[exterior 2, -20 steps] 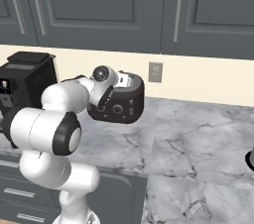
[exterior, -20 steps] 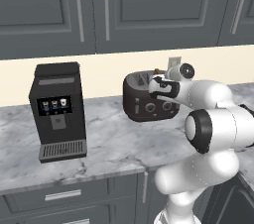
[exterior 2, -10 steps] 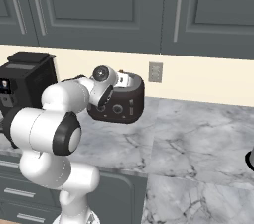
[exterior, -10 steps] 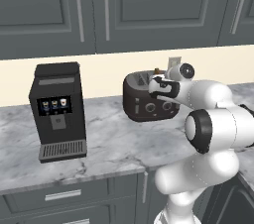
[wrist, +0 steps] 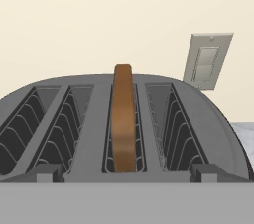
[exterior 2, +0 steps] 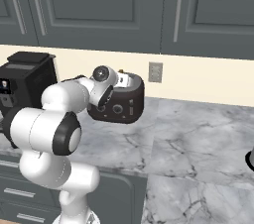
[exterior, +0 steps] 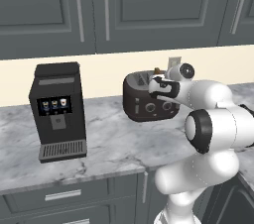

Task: Start the toaster. Once the lever pops up, take the bread to the plate on the dining counter.

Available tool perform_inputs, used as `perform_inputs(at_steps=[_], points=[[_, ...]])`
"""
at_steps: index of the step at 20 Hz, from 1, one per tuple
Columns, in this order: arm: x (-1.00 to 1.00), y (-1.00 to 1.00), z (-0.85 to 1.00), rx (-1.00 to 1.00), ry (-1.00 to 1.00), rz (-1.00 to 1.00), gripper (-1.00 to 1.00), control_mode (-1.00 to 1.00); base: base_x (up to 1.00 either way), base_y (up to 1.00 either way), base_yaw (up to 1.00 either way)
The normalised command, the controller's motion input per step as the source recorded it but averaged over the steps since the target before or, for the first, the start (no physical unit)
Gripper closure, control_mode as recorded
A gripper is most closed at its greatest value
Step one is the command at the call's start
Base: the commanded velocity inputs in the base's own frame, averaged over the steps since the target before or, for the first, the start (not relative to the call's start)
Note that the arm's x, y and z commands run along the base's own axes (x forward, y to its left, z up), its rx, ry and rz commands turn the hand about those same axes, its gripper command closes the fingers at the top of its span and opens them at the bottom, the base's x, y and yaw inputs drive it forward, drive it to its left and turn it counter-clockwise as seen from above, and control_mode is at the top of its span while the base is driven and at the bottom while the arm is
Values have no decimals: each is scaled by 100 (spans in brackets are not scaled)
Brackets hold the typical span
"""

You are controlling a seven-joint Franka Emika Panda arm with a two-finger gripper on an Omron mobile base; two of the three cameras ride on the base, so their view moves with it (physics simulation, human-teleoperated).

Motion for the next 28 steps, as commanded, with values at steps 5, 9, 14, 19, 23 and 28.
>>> perform_inputs(at_steps=[5,9,14,19,23,28], points=[[0,0,0,0,0,0,-100,-100,0,0,0],[0,0,0,0,0,0,-100,-100,0,0,0],[0,0,0,0,0,0,-100,-100,0,0,0],[0,0,0,0,0,0,-100,-100,0,0,0],[1,0,0,0,0,0,-100,-100,0,0,0],[11,0,0,0,0,0,-100,-100,0,0,0]])
